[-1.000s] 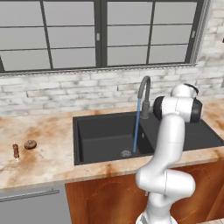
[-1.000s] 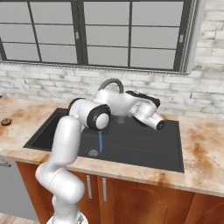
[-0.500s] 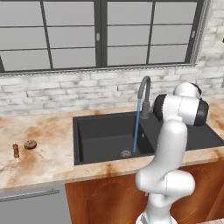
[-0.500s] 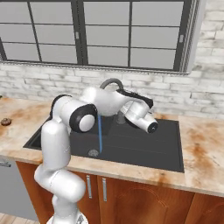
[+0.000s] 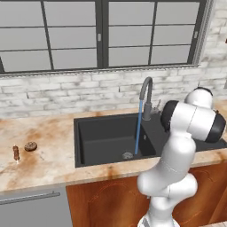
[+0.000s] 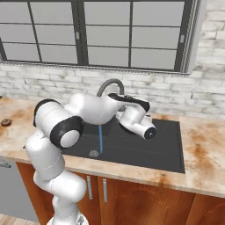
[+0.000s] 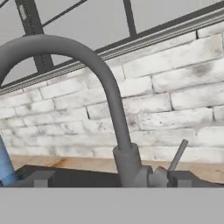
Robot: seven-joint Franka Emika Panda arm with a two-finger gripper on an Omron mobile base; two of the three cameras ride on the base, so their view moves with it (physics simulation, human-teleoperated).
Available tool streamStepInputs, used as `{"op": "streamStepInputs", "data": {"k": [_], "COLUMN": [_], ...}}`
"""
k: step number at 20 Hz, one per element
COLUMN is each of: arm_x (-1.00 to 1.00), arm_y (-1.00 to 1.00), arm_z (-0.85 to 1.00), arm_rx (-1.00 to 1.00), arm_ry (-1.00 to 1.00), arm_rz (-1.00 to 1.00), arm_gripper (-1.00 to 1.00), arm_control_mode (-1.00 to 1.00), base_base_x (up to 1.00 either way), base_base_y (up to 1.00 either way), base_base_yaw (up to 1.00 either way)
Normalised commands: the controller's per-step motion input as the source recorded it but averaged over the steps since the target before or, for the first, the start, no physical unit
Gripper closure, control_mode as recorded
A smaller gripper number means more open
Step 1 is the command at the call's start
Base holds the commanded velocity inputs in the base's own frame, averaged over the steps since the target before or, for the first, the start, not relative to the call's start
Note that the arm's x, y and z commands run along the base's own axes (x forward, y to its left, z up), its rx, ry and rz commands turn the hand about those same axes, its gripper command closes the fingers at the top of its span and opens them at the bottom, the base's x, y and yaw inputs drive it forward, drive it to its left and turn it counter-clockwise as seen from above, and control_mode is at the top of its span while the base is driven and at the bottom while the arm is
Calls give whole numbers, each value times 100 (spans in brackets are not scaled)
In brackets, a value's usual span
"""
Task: Turn on the sink faucet. Then move the mushroom from the counter to the sink. Turn off the sink. Move the vegetable from the sink to the pot next to the stove. Finally move the pot to the front center burner.
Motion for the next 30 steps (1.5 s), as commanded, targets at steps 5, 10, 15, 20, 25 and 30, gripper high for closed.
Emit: {"op": "streamStepInputs", "data": {"k": [5, 10, 15, 20, 25, 30], "arm_x": [-40, -47, -54, -31, -23, -13], "arm_y": [30, 30, 24, 52, 84, 97], "arm_z": [18, 14, 12, 0, 0, 0], "arm_rx": [-31, -32, -34, -35, -33, -31], "arm_ry": [-1, 0, 0, 0, 1, 3], "arm_rz": [18, 26, 25, 25, 29, 26], "arm_gripper": [-100, -100, -100, -100, -100, -100], "arm_control_mode": [-100, -100, -100, -100, -100, -100], "base_base_x": [0, 0, 0, 0, 0, 0], "base_base_y": [0, 0, 0, 0, 0, 0], "base_base_yaw": [0, 0, 0, 0, 0, 0]}}
